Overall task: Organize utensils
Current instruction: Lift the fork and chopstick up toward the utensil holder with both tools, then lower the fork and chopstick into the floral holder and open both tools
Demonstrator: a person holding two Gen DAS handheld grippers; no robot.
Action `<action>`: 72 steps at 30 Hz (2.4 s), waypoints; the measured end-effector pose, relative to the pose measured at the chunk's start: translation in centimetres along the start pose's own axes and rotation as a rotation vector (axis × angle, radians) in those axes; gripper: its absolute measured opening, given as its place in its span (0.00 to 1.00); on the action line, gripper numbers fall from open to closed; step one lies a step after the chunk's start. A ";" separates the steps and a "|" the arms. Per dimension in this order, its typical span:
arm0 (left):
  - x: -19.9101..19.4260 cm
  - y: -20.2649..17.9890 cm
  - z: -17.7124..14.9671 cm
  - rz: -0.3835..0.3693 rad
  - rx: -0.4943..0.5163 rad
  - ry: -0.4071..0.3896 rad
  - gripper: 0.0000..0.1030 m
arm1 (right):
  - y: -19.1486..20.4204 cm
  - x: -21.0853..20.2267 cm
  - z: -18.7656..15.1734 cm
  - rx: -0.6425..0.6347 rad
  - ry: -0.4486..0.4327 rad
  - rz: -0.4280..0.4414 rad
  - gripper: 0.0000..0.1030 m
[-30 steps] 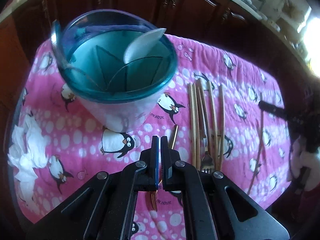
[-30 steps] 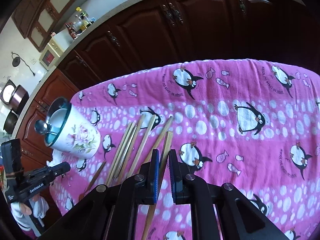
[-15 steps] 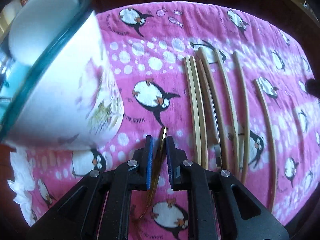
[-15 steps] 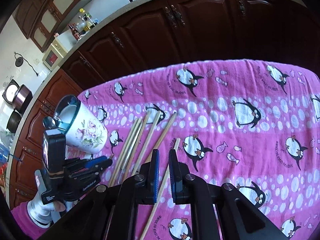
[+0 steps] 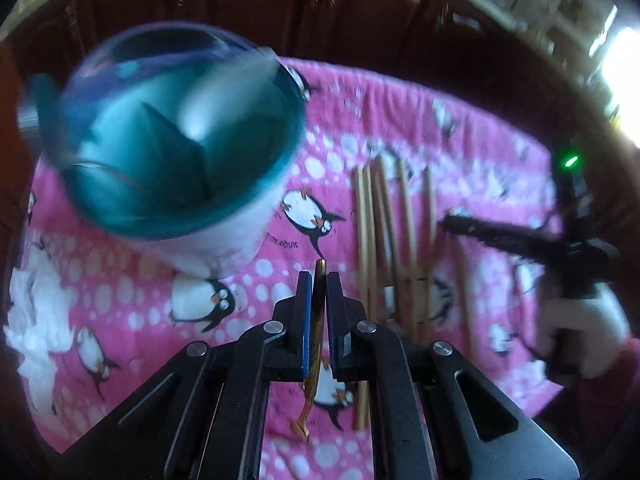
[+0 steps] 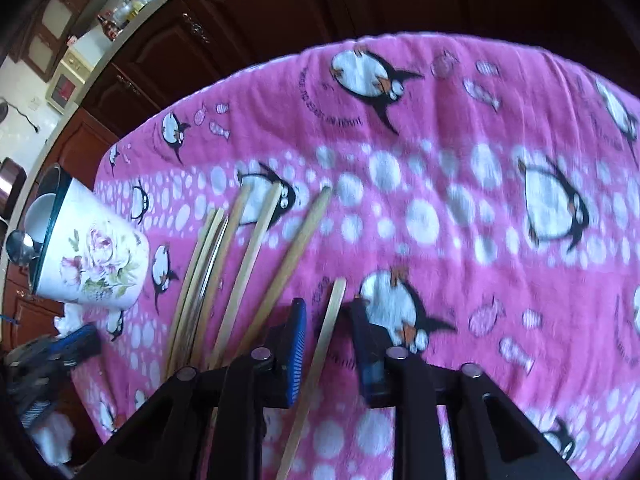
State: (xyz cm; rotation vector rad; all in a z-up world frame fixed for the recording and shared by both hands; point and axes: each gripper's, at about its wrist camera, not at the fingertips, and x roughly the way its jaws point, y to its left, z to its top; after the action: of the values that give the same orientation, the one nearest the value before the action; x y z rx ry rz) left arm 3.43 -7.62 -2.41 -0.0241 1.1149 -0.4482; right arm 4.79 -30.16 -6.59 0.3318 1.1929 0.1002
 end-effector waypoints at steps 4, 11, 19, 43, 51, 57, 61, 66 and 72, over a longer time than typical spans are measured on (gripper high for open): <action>-3.4 1.2 -0.7 -0.046 -0.039 -0.057 0.05 | 0.6 -2.4 -0.4 -0.035 -0.065 0.022 0.08; -8.4 3.2 -2.9 -0.090 -0.062 -0.124 0.04 | 1.5 -9.8 -2.8 -0.077 -0.210 0.087 0.06; -12.4 3.6 -3.2 -0.104 -0.072 -0.187 0.04 | 3.2 -15.5 -4.3 -0.117 -0.319 0.138 0.06; -18.7 6.1 5.3 0.052 -0.078 -0.405 0.04 | 19.2 -25.4 7.0 -0.346 -0.594 0.294 0.05; -15.3 7.1 6.7 0.066 -0.109 -0.351 0.04 | 22.5 -23.5 10.0 -0.369 -0.604 0.278 0.05; -13.5 6.7 7.2 0.097 -0.100 -0.329 0.04 | 23.8 -20.9 11.6 -0.384 -0.593 0.262 0.05; -12.7 6.5 7.5 0.107 -0.086 -0.316 0.04 | 23.9 -20.1 12.2 -0.387 -0.566 0.292 0.05; -12.2 6.8 8.0 0.106 -0.087 -0.297 0.04 | 24.0 -21.2 12.7 -0.404 -0.538 0.369 0.05; -11.0 7.2 7.9 0.117 -0.100 -0.272 0.04 | 24.7 -21.5 13.2 -0.433 -0.585 0.321 0.05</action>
State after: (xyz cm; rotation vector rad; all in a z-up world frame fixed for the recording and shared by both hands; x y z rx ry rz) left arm 8.76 1.31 8.88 -0.1037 0.8645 -0.2744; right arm 11.38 -14.73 24.49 0.1485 0.5096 0.4992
